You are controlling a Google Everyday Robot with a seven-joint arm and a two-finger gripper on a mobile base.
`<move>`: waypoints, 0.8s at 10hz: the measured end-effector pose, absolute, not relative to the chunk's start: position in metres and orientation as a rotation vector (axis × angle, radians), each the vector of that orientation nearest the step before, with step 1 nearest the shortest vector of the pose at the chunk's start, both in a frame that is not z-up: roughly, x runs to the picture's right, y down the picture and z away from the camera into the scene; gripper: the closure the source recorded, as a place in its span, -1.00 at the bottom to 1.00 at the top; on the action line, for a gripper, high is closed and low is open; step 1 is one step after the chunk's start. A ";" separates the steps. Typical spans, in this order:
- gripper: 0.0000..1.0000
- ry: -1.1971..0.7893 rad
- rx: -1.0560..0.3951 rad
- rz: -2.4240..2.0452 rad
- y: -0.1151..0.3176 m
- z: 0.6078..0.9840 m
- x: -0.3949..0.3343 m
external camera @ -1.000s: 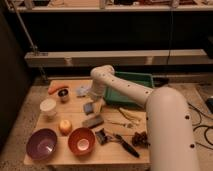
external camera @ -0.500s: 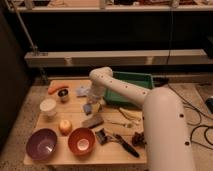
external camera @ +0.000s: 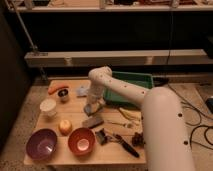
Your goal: Wipe table surface with sponge
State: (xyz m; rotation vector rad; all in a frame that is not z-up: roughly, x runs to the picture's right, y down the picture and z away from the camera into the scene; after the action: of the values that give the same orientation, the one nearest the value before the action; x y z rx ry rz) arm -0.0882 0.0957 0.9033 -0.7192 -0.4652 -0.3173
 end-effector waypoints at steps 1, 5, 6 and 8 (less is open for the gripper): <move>1.00 -0.473 -0.707 -0.319 0.087 0.895 -0.088; 1.00 -0.522 -0.655 -0.347 0.053 0.858 -0.105; 1.00 -0.527 -0.656 -0.356 0.054 0.855 -0.108; 1.00 -0.533 -0.662 -0.365 0.067 0.862 -0.112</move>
State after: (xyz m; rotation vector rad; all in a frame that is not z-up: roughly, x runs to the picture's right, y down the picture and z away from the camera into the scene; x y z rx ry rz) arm -0.1117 0.0670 0.8623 -0.6623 -0.5328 -0.3654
